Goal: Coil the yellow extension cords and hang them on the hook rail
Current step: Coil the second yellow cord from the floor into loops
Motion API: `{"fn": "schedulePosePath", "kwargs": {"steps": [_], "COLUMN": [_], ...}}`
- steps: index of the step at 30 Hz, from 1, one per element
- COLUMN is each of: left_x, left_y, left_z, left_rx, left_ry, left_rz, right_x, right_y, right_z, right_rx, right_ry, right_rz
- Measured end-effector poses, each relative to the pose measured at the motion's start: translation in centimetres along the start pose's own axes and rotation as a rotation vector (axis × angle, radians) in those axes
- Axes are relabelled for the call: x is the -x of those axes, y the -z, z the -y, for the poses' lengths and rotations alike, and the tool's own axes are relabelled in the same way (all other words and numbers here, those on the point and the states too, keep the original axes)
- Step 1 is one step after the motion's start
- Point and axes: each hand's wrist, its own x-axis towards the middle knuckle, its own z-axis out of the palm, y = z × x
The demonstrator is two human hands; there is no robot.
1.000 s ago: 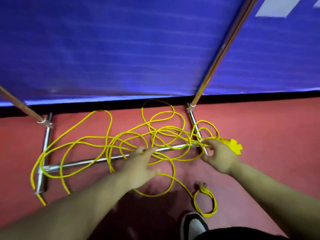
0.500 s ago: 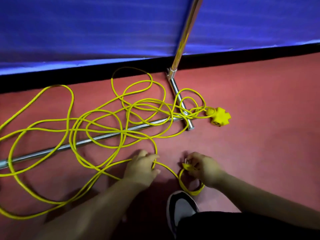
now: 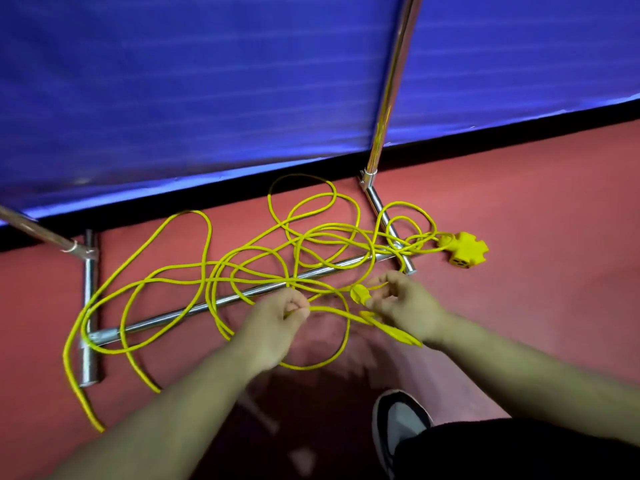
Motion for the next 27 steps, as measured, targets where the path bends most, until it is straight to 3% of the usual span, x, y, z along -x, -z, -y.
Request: {"fn": "schedulePosePath", "kwargs": {"steps": [4,8,12,16,21,27], "left_x": [5.3,13.9,23.7,31.3,35.1,36.5], "left_y": [8.0,15.4,19.4,20.3,20.5,20.8], "left_z": [-6.6,-15.2,-20.9,-22.3,-20.2,-19.2], "left_rx": [0.022,0.088,0.19,0.26,0.365,0.426], "left_ry": [-0.063,-0.116,-0.247,-0.39,-0.42,-0.344], "left_rz": [0.036,0.021,-0.193,-0.41,-0.55,-0.498], "right_x": [2.0,7.6,16.6,24.8,28.0,29.0], "right_y": [-0.7,-1.2,-2.7,-4.9,-6.8,-6.7], "right_z": [10.8,24.3,35.1,39.9,38.2,36.2], "right_rx": [-0.144,-0.163,-0.089,-0.072,-0.07,-0.249], "right_ry": [0.149,0.421,0.719,0.893,0.772,0.547], "right_rz": [0.096,0.141,0.124,0.06,0.132,0.281]}}
